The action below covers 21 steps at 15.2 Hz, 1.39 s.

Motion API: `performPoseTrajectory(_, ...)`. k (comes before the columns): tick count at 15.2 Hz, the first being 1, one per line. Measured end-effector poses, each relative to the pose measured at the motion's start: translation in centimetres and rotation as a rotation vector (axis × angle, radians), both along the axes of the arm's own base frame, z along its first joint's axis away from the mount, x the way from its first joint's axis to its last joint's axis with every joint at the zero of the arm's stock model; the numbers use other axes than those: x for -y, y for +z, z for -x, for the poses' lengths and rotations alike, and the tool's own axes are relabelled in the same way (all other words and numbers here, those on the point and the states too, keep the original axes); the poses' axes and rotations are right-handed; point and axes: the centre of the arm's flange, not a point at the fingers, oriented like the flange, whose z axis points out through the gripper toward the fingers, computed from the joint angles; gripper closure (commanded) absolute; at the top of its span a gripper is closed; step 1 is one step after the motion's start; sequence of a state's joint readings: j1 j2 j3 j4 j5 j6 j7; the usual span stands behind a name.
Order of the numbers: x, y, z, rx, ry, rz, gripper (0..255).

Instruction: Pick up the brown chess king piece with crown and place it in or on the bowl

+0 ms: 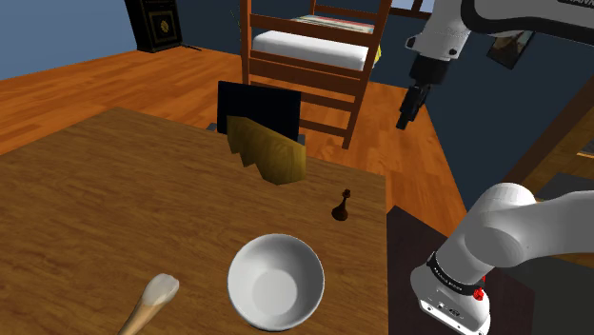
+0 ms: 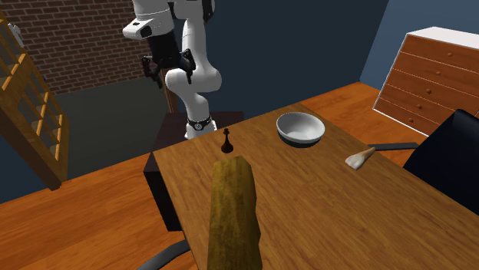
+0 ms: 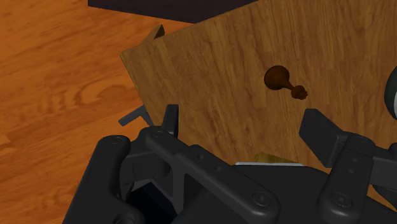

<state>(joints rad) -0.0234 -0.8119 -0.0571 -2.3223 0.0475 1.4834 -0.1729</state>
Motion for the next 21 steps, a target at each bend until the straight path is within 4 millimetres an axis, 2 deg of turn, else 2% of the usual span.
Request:
performPoseTrajectory(2,-0.4,-0.5,0.1,0.005,0.008,-0.004,0)
performPoseTrajectory(5,-2.1,-3.0,0.0,0.031,0.051,-0.026,0)
performPoseTrajectory(13,-8.0,-11.3,0.4,0.116,0.183,-0.096,0)
performPoseTrajectory(18,-11.9,-15.7,0.3,0.168,0.263,-0.138,0)
performPoseTrajectory(21,-12.6,-17.5,0.2,0.177,0.274,-0.145,0)
